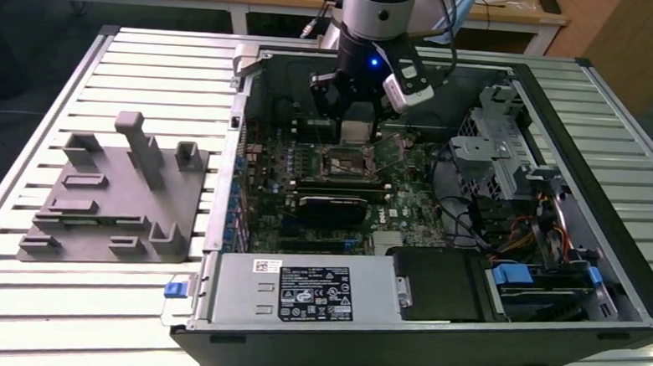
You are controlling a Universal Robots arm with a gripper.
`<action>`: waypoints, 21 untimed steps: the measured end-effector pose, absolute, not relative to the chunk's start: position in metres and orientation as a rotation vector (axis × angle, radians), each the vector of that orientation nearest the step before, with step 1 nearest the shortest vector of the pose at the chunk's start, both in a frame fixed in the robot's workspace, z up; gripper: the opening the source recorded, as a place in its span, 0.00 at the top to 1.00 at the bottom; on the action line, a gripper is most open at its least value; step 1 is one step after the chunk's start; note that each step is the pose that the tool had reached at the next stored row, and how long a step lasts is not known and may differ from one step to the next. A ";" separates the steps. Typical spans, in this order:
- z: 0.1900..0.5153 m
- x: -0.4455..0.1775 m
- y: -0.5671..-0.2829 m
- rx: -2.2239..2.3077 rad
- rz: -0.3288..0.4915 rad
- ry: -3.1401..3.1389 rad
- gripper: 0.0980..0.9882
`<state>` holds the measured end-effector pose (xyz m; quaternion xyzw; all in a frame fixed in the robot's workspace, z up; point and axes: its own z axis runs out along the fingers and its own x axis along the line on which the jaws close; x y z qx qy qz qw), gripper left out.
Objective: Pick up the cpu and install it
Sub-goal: 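Place the cpu into insertion slot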
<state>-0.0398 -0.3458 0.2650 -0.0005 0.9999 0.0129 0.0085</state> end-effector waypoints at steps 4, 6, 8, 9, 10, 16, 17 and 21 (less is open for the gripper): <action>0.265 -0.040 -0.346 -0.002 0.040 3.124 0.50; 0.265 -0.040 -0.346 -0.002 0.040 3.124 0.50; 0.265 -0.040 -0.346 -0.002 0.040 3.124 0.50; 0.265 -0.040 -0.346 -0.002 0.040 3.124 0.50; 0.265 -0.040 -0.346 0.001 0.040 3.124 0.50; 0.264 -0.040 -0.346 0.135 0.039 3.120 0.50; 0.264 -0.040 -0.346 0.163 0.039 3.119 0.50; 0.264 -0.040 -0.346 0.272 0.038 3.110 0.50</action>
